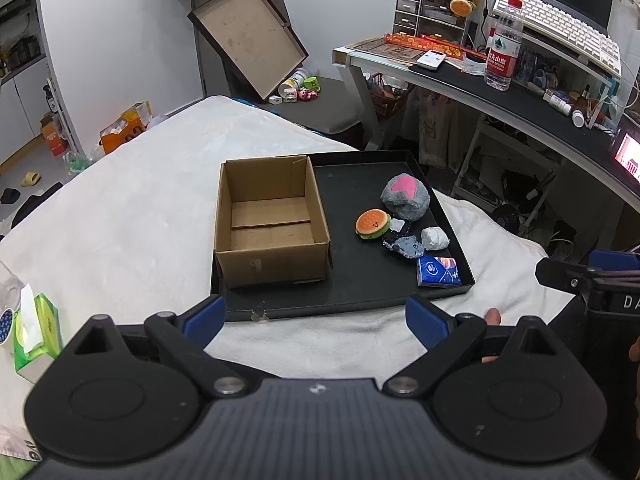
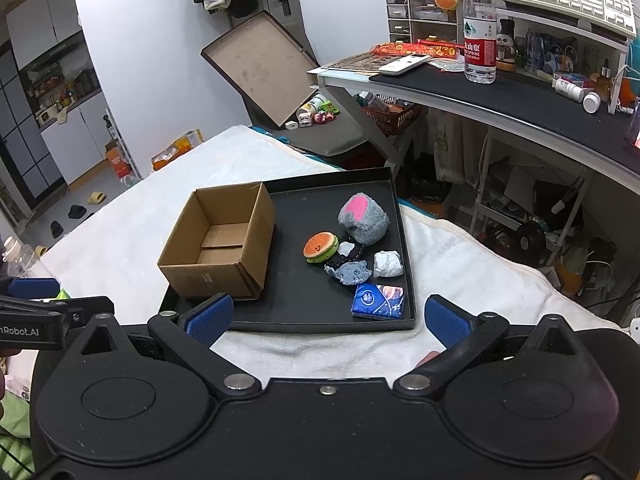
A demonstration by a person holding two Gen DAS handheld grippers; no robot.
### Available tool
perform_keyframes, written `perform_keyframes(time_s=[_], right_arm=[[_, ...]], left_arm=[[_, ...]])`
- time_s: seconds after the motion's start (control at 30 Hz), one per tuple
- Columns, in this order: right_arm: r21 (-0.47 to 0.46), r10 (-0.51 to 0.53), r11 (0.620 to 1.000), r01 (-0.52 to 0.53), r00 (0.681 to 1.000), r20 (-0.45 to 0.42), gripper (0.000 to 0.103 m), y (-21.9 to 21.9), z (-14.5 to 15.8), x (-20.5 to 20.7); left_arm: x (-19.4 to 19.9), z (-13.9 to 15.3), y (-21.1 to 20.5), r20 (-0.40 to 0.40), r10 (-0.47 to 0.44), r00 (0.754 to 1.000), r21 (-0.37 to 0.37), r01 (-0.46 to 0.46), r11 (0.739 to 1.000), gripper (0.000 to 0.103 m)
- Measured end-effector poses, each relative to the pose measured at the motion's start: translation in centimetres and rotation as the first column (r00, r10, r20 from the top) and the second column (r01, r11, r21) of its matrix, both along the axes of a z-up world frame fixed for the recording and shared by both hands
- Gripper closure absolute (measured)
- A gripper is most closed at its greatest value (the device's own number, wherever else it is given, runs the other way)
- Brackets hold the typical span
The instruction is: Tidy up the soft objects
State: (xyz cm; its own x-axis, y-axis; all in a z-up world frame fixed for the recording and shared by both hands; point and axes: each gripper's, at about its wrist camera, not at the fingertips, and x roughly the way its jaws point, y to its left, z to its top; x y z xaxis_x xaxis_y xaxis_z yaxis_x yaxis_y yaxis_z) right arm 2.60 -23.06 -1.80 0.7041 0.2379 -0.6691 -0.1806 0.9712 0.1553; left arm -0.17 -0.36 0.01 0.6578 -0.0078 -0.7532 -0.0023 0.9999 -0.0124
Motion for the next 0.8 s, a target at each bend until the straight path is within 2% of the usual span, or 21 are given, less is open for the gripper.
perform_keyframes(time_s=[0.8], right_arm=[[-0.007, 0.002, 1.000, -0.002, 1.000, 0.000, 0.000, 0.07, -0.04, 0.00]], left_arm=[[0.13, 0.10, 0.08, 0.005, 0.000, 1.000, 0.000, 0.000, 1.000, 0.007]])
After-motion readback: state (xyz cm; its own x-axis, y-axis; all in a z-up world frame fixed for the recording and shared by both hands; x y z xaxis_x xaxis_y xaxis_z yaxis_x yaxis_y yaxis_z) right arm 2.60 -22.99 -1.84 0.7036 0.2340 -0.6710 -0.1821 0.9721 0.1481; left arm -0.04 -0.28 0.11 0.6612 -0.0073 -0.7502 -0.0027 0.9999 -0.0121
